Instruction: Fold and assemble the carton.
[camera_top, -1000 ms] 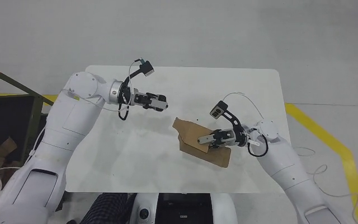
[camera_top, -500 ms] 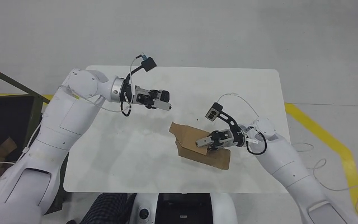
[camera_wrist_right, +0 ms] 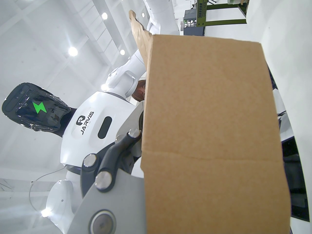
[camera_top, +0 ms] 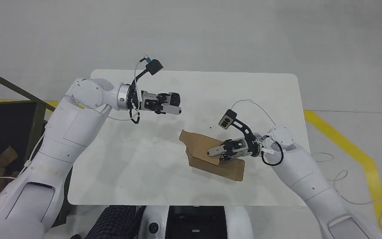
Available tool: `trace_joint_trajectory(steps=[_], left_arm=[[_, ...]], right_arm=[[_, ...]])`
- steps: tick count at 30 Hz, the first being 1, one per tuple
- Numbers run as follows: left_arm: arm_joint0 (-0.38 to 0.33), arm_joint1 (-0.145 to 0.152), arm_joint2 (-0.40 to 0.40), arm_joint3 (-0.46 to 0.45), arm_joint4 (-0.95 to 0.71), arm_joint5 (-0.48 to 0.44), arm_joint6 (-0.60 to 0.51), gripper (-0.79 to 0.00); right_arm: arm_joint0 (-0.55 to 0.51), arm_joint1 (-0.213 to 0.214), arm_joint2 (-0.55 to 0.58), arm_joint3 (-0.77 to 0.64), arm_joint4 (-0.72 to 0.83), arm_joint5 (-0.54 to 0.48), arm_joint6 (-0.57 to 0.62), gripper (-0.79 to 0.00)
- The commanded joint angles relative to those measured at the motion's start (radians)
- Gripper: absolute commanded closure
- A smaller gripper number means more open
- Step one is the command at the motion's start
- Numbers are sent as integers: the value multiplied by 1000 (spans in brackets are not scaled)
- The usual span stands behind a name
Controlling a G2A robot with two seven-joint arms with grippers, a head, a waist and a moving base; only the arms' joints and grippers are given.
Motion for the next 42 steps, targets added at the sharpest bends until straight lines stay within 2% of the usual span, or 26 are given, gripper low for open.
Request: trace_joint_trajectory(steps=[1,5,11,17,23,27,33,39,42], left_arm=[[6,3,2,-2,26,-40,41,-785],[4,8,62,-19,111,-107,108,-785],[-41,23,172,23,195,-235,236,-785],[-85,38,282,46,195,-363,364,-785],[-134,59,394,53,200,-427,428,-785],[-167,77,438,53,198,-448,449,-785],[-167,101,398,7,183,-448,449,-785],[-134,116,314,-49,308,-448,451,-785],[-105,121,268,-97,395,-448,490,-785]], right_arm=[[-4,3,10,-8,-12,1,0,0],[-7,6,24,-16,-34,2,14,0],[0,6,26,-21,-63,11,41,0],[7,5,22,-18,-65,13,41,0],[21,-1,18,7,-47,14,41,0],[35,-4,14,21,-44,17,41,0],[47,-6,1,28,-41,20,41,0],[58,-5,-16,28,-44,23,41,0],[62,-2,-20,26,-42,24,41,0]])
